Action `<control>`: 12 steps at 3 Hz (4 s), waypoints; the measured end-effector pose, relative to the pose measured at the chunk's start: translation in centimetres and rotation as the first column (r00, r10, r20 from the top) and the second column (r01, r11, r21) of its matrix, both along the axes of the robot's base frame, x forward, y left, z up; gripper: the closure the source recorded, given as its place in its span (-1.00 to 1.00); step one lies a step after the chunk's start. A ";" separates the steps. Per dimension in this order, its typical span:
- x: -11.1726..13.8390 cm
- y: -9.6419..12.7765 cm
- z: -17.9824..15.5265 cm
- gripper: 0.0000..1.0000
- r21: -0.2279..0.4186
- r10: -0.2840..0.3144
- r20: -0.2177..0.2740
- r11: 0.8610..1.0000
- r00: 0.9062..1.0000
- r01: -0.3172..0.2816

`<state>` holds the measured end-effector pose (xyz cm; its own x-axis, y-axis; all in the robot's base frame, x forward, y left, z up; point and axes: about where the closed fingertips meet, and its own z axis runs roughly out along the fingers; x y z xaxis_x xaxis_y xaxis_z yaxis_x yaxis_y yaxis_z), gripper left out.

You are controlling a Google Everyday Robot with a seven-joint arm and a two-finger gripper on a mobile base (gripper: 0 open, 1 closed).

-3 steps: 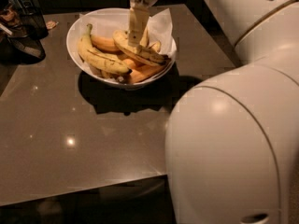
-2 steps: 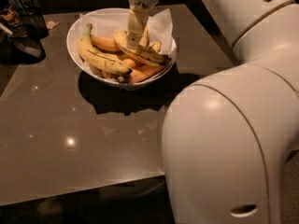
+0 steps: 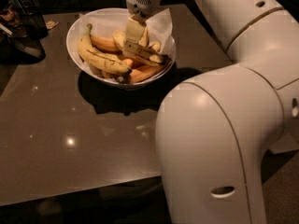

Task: Pick banana from white bowl

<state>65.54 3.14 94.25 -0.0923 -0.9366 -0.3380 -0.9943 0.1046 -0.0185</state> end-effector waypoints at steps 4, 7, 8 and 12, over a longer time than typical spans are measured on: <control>1.2 -1.7 -2.8 0.32 0.026 -0.058 -0.083 0.998 0.995 0.060; 1.0 -1.8 -1.4 1.00 0.055 -0.060 -0.011 0.997 0.998 0.061; -0.8 -2.3 0.7 1.00 0.064 -0.049 0.090 0.997 0.995 0.044; -11.4 -2.7 5.4 1.00 0.143 0.090 0.251 0.981 0.964 -0.129</control>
Offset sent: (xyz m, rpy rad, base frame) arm -0.0413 -0.0502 -0.0214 -0.1362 0.3085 0.0280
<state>54.17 0.47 99.62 0.1106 -0.8696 -0.4811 -0.9676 0.0164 -0.2520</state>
